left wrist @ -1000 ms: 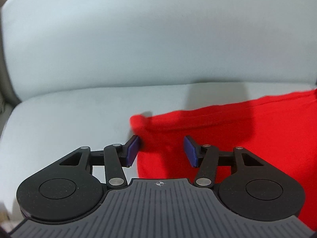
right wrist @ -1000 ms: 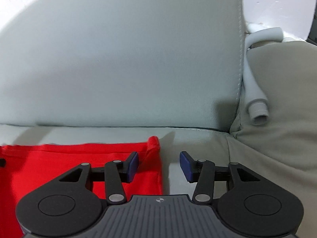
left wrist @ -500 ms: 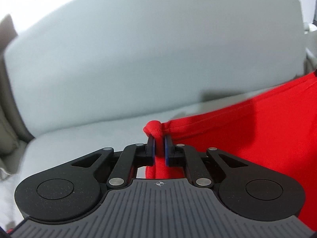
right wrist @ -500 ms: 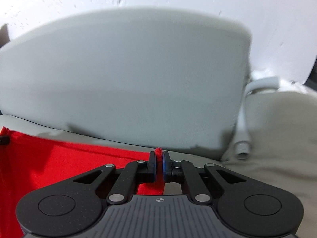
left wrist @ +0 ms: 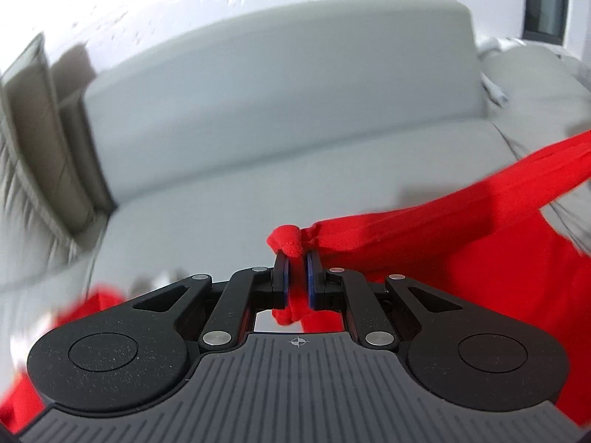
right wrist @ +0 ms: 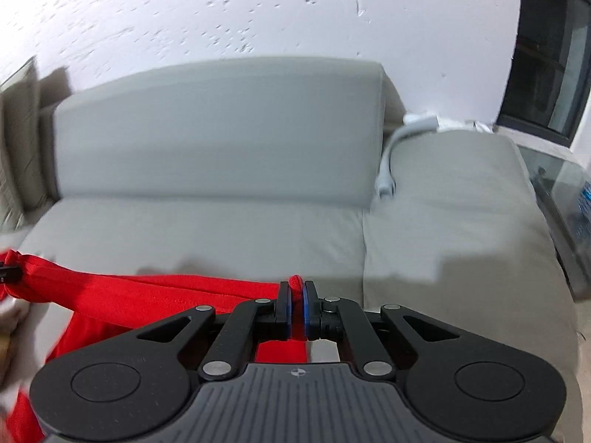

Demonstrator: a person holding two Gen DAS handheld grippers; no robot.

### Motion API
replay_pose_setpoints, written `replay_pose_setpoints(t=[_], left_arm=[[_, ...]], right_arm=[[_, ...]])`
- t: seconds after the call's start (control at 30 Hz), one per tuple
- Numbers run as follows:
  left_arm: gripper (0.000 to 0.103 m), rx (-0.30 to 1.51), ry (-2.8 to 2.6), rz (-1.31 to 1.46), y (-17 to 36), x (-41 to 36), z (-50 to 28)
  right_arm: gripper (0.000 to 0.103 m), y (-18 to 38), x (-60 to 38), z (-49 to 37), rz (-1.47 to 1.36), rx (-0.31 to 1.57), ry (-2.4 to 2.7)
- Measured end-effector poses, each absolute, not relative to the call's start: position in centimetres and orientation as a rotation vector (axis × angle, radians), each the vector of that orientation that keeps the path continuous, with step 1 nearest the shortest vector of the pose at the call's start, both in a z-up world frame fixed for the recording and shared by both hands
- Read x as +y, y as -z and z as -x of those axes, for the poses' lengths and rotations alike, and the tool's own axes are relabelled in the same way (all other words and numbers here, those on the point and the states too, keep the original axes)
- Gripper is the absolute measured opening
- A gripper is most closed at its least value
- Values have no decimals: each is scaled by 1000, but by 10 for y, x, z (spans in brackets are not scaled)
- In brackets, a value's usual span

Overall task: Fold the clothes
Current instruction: 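Lift the held edge with both grippers and fold it over the sweater body, then open both grippers and lift them above the folded sweater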

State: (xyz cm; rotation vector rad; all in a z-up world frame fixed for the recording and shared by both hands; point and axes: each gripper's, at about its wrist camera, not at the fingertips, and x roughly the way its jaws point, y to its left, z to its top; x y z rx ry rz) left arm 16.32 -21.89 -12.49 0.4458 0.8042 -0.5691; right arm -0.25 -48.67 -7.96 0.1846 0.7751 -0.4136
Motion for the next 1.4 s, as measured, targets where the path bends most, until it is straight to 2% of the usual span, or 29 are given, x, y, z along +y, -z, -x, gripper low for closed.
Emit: replay_pose_setpoints(t=[0.13, 0.27, 0.53, 0.6, 0.63, 0.7, 0.77, 0.8, 0.87, 1.13, 1.4], left_arm=[[9, 873, 555, -464, 141, -200, -96], [9, 851, 547, -494, 150, -206, -48], [9, 848, 564, -499, 142, -187, -13], [17, 926, 549, -540, 157, -187, -18], [26, 1000, 523, -580, 169, -189, -25], [31, 1083, 500, -627, 183, -186, -23], [38, 1085, 528, -609, 179, -176, -15], [39, 1080, 545, -594, 175, -171, -11], [39, 1062, 591, -549, 161, -159, -2], [37, 1001, 633, -261, 125, -120, 20], [37, 938, 723, -333, 129, -170, 7]], right_arm=[[5, 106, -463, 47, -181, 838, 425], [5, 124, -458, 55, -158, 874, 451], [5, 118, -437, 109, -162, 867, 431], [7, 132, -442, 104, -183, 930, 378], [7, 137, -444, 102, -190, 956, 369], [15, 146, -444, 101, -182, 1017, 379], [24, 142, -438, 111, -182, 1015, 387], [31, 140, -437, 115, -191, 1011, 379], [36, 131, -434, 126, -227, 1003, 339], [37, 129, -405, 142, -257, 939, 261], [32, 142, -386, 123, -254, 909, 257]])
